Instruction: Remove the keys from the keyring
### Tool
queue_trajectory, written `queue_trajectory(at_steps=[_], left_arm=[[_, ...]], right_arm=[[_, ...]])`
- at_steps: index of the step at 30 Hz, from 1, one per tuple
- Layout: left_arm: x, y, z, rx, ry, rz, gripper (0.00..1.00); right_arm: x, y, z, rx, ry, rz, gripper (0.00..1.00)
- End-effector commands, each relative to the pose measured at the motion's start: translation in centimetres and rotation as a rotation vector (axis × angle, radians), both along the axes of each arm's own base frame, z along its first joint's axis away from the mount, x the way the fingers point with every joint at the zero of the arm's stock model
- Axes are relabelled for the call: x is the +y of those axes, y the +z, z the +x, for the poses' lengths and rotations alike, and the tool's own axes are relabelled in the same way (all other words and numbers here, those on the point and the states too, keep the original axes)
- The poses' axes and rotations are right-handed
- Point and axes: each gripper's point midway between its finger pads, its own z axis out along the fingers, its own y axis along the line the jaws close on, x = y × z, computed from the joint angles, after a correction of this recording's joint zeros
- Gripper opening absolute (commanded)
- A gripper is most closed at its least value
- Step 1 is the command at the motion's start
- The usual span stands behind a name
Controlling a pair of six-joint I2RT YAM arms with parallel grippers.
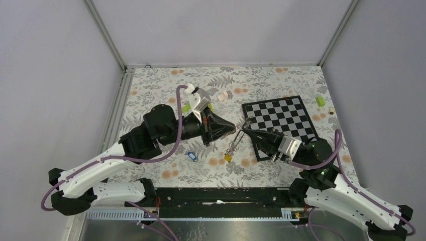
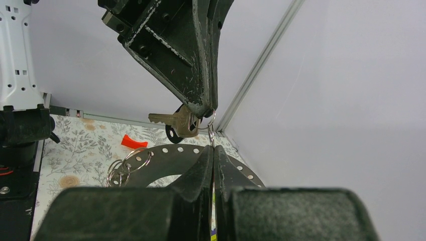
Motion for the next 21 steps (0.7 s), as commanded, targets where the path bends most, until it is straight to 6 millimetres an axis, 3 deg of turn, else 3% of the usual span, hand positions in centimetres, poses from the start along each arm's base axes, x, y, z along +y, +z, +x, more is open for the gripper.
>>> queue_trajectory(at_steps=[1, 13, 21], left_arm=[[1.17, 3.61, -0.49, -0.048, 0.008, -0.100, 0.00], [0.74, 3.68, -0.80, -0.043, -0.018, -0.100, 0.00], [0.85, 3.79, -0.78, -0.048, -0.015, -0.102, 0.00]], right_arm=[[-1.12, 2.22, 0.04, -0.029, -0.034, 0.075, 0.00], [-0.39, 1.65, 0.27, -0.018, -0.021, 0.055, 0.01], [-0.46, 1.47, 0.30, -0.018, -0.025, 0.055, 0.07]])
